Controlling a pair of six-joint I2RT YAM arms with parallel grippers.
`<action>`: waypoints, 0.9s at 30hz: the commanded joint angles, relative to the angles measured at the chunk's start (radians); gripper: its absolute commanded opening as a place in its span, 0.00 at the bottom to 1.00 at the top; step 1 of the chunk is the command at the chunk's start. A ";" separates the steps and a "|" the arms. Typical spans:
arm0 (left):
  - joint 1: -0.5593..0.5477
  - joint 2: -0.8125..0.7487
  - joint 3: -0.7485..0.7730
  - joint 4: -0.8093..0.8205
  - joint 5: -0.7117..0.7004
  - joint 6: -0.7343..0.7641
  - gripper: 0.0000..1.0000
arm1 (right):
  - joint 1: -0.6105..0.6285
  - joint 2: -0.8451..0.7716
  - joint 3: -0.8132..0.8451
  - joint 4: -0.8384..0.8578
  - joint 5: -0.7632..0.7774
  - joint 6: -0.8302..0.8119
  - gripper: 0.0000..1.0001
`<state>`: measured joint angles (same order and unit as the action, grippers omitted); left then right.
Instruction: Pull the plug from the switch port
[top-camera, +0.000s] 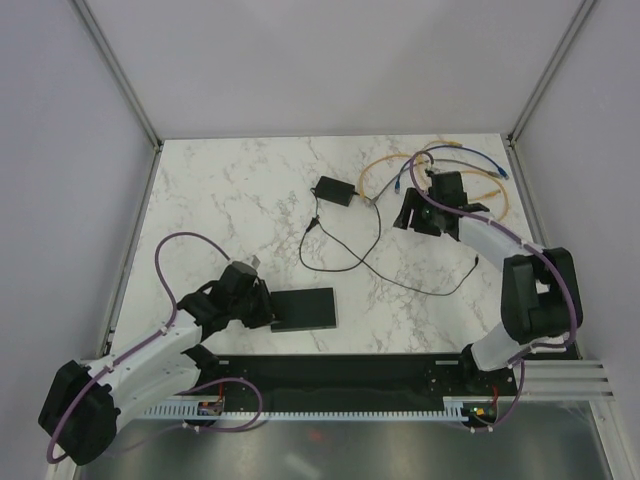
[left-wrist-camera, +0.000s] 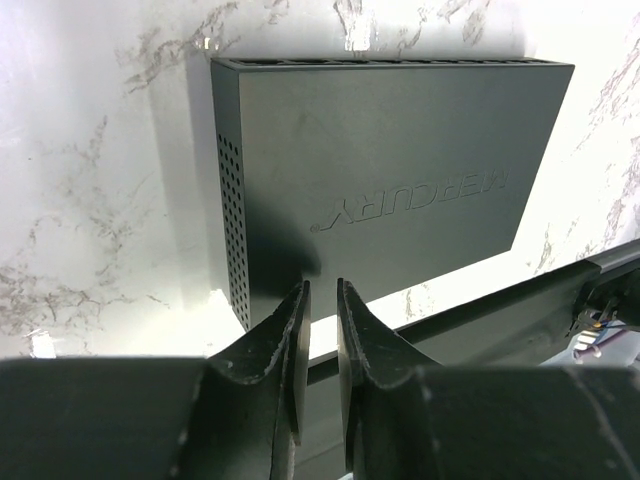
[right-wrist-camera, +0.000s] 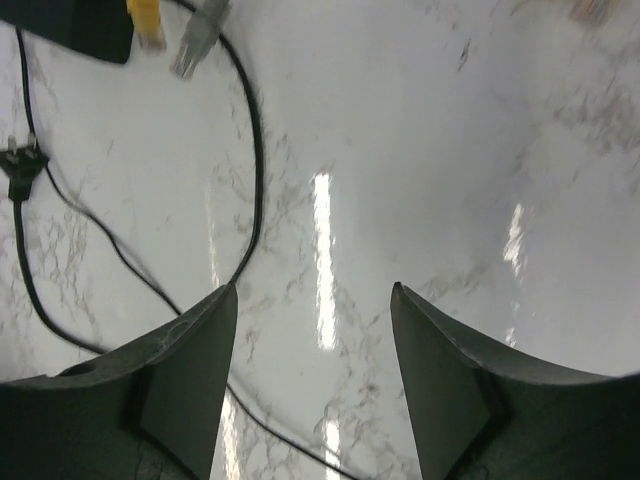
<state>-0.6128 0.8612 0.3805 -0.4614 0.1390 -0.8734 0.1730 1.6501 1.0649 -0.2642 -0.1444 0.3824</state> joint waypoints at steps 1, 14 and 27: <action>-0.001 -0.004 0.006 0.064 0.046 -0.016 0.24 | 0.065 -0.156 -0.176 0.103 -0.087 0.059 0.70; 0.001 -0.134 -0.178 0.449 0.332 -0.190 0.53 | 0.151 -0.697 -0.516 -0.101 0.075 0.203 0.98; 0.001 -0.272 -0.307 0.862 0.432 -0.370 0.85 | 0.151 -0.912 -0.646 -0.163 0.025 0.357 0.98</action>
<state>-0.6128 0.6304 0.1284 0.1585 0.5278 -1.1328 0.3218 0.7731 0.4454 -0.4419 -0.0998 0.6754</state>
